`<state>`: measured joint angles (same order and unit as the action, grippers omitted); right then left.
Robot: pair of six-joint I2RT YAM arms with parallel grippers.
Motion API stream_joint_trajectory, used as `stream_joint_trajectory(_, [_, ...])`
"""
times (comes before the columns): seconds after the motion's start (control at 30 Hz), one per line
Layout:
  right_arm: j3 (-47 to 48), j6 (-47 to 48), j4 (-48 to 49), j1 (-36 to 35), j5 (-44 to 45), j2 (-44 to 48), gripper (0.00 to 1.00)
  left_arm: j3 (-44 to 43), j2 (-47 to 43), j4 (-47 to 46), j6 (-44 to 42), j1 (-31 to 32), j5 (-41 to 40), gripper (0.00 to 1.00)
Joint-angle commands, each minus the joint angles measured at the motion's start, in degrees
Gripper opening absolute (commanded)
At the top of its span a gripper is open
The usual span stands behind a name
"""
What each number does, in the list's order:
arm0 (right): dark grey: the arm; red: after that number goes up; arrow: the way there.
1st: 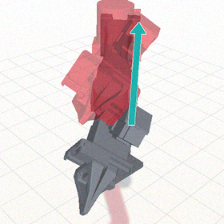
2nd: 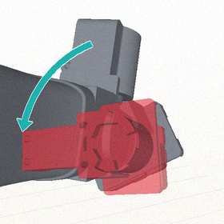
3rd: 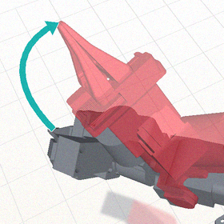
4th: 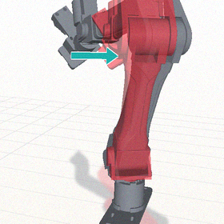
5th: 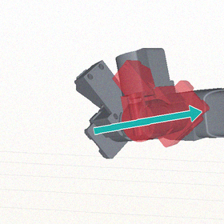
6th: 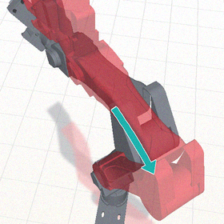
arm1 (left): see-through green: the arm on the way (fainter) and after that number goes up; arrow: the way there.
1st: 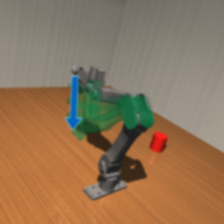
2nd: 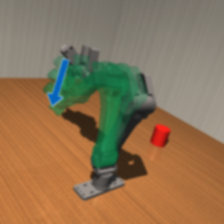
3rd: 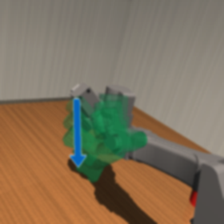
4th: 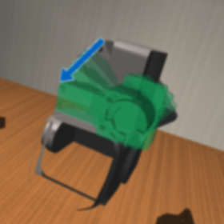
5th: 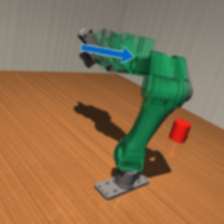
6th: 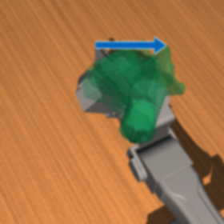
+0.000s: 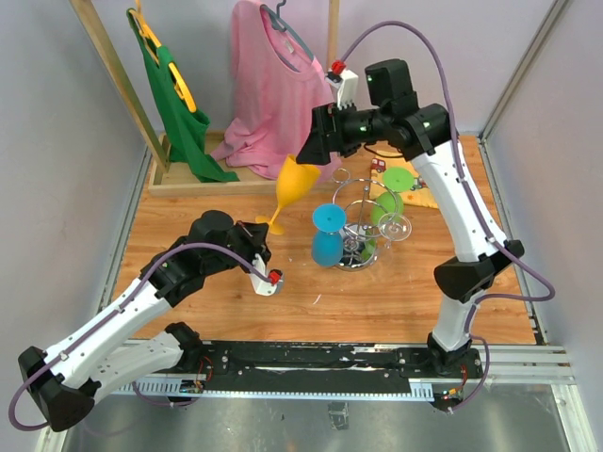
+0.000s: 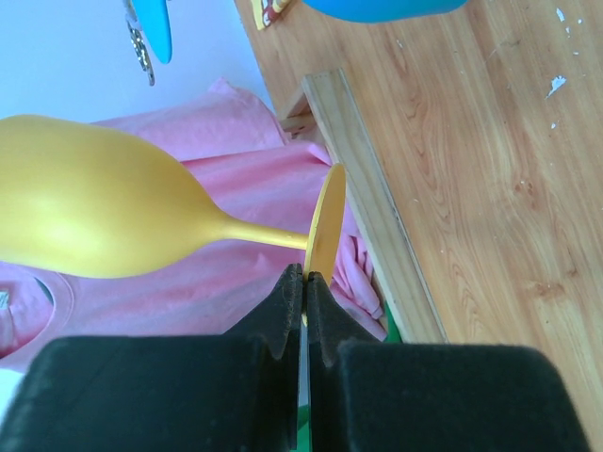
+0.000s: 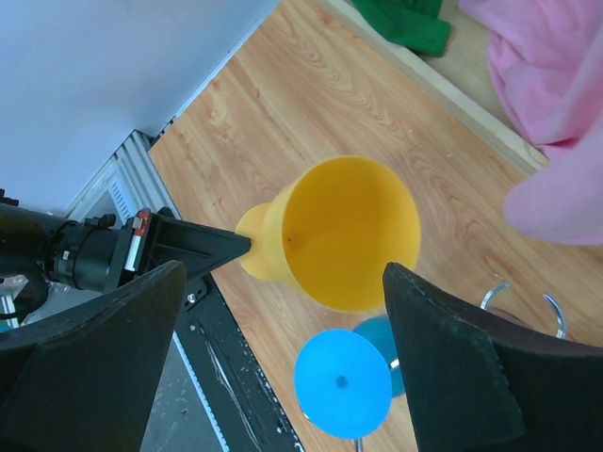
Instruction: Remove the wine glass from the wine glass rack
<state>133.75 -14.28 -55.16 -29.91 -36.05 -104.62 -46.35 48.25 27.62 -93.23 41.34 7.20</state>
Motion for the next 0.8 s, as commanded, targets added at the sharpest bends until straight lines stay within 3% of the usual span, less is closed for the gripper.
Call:
stream_joint_trajectory(0.0, [3.33,1.54,-1.89,-3.22,-1.94,-2.41,0.86,0.46,-0.9,-0.56,-1.64,0.41,0.19,0.0])
stream_joint_trajectory(0.27, [3.29,2.95,-3.45,-7.28,-2.65,-5.72,0.79,0.77,-1.22,-1.39,-1.65,0.41,-0.44,0.0])
stream_joint_trajectory(0.37, [3.51,3.66,-4.45,-8.07,-3.45,-6.46,0.72,1.34,-1.52,-2.3,-1.82,0.41,-0.83,0.0])
stream_joint_trajectory(0.5, [3.51,4.38,-5.5,-8.15,-4.55,-6.82,0.48,1.86,-1.59,-3.4,-1.7,0.41,-1.52,0.0])
stream_joint_trajectory(0.63, [3.04,4.96,-6.11,-8.16,-4.84,-6.49,0.07,2.84,-1.7,-6.38,-1.36,0.41,-2.54,0.01])
stream_joint_trajectory(0.67, [3.14,4.97,-6.1,-8.22,-4.7,-6.36,0.02,3.15,-1.74,-7.73,-0.97,0.41,-3.09,0.03])
stream_joint_trajectory(0.77, [3.39,4.93,-5.47,-8.12,-4.24,-5.6,0.01,3.42,-1.51,-11.44,1.68,0.41,-4.96,0.17])
